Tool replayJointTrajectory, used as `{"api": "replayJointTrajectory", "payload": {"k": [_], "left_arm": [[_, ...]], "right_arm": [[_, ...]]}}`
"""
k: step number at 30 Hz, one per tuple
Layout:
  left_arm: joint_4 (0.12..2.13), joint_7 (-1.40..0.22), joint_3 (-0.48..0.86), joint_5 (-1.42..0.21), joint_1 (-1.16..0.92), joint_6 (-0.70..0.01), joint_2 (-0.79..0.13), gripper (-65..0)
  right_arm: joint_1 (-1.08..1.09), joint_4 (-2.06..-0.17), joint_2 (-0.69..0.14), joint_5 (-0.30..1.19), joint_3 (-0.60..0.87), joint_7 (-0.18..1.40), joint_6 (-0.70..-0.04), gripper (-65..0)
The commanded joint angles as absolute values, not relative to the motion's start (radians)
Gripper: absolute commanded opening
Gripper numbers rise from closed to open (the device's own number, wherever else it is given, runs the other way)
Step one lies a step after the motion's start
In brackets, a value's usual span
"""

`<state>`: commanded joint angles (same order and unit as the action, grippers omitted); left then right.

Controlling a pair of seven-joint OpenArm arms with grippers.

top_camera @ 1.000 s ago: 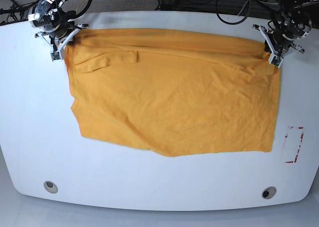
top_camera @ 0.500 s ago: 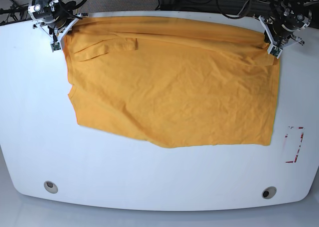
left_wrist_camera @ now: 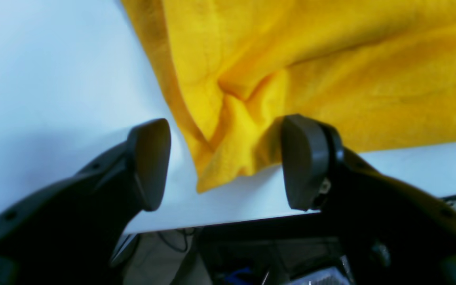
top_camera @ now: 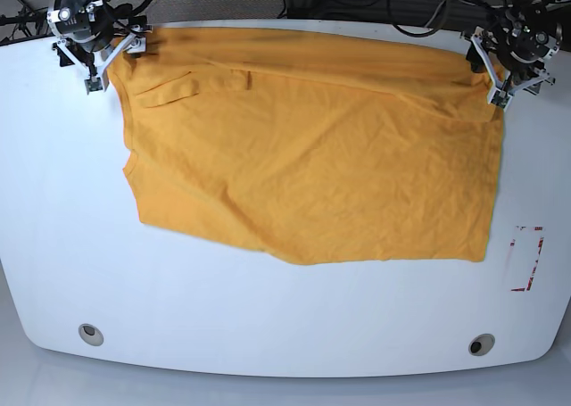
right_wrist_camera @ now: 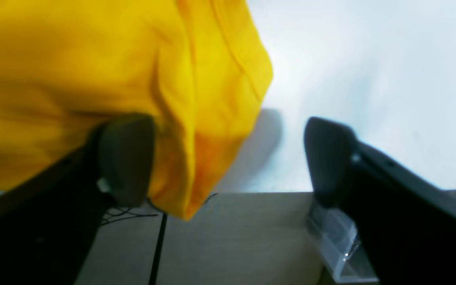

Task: Fold the T-shirt properly
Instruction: 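Pull the gripped shirt edge with both grippers away from the shirt body, then open both grippers and release the shirt edge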

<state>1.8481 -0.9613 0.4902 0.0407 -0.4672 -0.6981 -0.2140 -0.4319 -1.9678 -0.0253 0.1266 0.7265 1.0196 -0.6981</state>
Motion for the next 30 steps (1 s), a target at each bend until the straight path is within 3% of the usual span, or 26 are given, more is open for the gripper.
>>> {"api": "replayJointTrajectory", "payload": {"k": [11,30], "left_arm": [[1.994,-1.145,0.490,0.041,-0.390,-0.698,-0.214,-22.9],[1.988,-1.152,0.581,0.039,-0.237,-0.698,-0.205,-22.9]], "right_arm": [[-0.427,-2.032,-0.027,0.226,0.731,1.063,-0.698,-7.5],[-0.282,-2.014,-0.044,0.219,0.725,1.067,-0.698,-7.5]]}}
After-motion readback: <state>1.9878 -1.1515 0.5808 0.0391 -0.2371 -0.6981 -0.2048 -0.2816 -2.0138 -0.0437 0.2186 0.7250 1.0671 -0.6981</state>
